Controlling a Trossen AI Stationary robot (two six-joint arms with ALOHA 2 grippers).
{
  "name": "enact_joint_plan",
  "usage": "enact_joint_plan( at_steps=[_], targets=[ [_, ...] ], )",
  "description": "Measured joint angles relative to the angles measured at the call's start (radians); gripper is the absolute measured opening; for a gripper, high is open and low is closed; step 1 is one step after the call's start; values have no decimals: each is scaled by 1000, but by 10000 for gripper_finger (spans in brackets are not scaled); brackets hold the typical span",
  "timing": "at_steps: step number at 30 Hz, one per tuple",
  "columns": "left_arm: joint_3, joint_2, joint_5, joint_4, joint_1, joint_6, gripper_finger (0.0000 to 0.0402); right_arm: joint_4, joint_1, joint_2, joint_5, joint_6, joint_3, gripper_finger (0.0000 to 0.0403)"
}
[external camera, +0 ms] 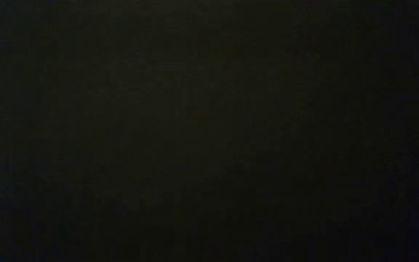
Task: Sort clothes
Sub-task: Put the white shirt into the blue laundry bin
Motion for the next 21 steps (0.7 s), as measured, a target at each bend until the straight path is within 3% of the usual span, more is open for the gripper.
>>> enact_joint_plan(
  at_steps=[7,12,17,21],
  targets=[
    [0,0,0,0,0,-1,256,-121,-1,5,-58,-7,0,9],
    [-1,0,0,0,0,-8,256,-85,-2,0,-43,52,-1,22],
    [-1,1,0,0,0,-8,256,-83,-2,-4,-36,68,11,77],
    [-1,3,-1,0,0,-8,256,-78,-1,-4,52,67,22,144]
  ],
)
